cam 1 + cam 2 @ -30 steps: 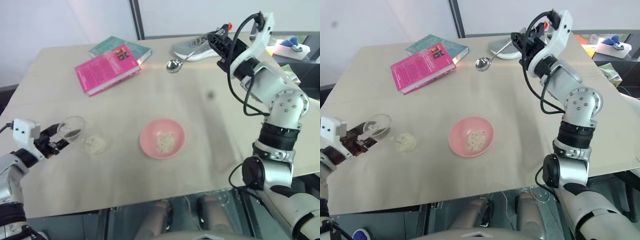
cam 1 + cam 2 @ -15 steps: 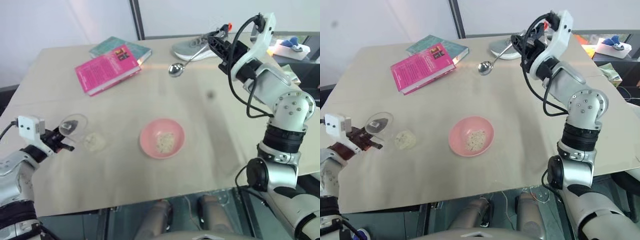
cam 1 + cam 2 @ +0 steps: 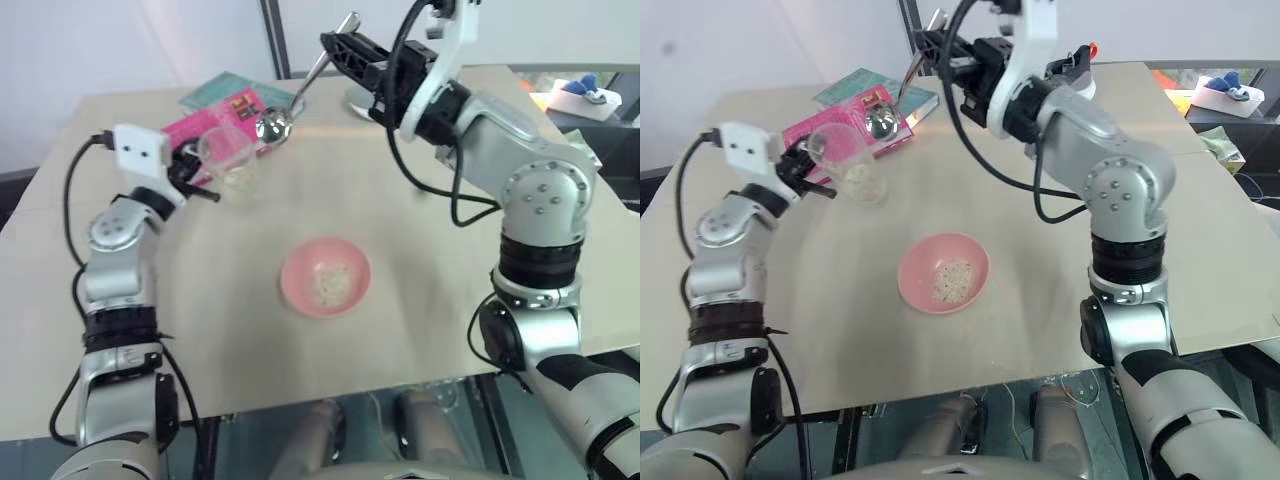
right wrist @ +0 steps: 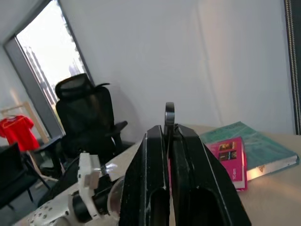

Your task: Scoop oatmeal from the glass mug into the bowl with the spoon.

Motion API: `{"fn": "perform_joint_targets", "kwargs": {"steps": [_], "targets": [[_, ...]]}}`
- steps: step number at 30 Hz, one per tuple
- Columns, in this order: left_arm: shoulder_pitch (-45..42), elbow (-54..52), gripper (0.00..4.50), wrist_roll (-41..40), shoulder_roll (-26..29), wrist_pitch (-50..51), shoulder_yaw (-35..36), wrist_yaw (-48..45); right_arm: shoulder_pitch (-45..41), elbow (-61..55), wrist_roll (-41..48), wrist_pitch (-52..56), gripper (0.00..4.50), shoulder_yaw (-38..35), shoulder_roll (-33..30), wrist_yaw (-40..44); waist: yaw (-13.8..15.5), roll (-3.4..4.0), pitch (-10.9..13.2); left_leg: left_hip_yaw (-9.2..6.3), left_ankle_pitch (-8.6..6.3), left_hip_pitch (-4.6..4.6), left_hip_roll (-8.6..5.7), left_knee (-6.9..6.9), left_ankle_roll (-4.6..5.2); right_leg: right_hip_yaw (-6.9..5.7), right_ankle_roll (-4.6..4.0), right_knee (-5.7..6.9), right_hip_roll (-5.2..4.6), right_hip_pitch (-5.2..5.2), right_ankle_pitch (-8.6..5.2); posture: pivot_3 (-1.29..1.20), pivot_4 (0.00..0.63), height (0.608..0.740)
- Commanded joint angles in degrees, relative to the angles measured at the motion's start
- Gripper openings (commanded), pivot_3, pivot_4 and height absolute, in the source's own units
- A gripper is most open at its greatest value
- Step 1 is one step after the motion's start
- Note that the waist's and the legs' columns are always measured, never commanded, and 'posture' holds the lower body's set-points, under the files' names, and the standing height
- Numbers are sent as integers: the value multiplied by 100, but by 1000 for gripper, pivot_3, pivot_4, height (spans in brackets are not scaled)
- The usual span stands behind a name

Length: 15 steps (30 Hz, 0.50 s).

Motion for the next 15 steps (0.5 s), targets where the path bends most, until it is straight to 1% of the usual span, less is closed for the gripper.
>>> {"fn": "perform_joint_targets", "kwargs": {"steps": [1, 8, 12, 15], "targets": [[-350, 84, 42, 97, -143, -375, -59, 204, -204, 87, -521, -429, 0, 276, 53, 183, -6, 0, 0, 0, 0, 0, 0, 0, 0, 0, 0, 1, 0, -1, 0, 0, 150, 740], [-474, 76, 42, 78, -364, -472, -98, 316, -83, 336, -1540, -852, 0, 968, -8, 527, -21, 0, 0, -3, 0, -12, 0, 4, -1, -4, 0, 1, 0, -10, 0, 0, 150, 740], [-574, 95, 42, 83, -478, -545, -96, 426, 44, 615, -2503, -1283, 0, 1744, -139, 720, -5, -1, 0, -6, 0, -14, 0, 11, -1, -9, 0, 2, 0, -9, 0, 0, 150, 740], [-660, 134, 42, 147, -584, -625, -127, 553, 111, 1025, -2945, -1617, 0, 2005, -27, 788, -2, -1, -1, -7, 0, -17, -1, 17, -1, -10, 0, 4, -1, -8, 0, 0, 150, 740]]}}
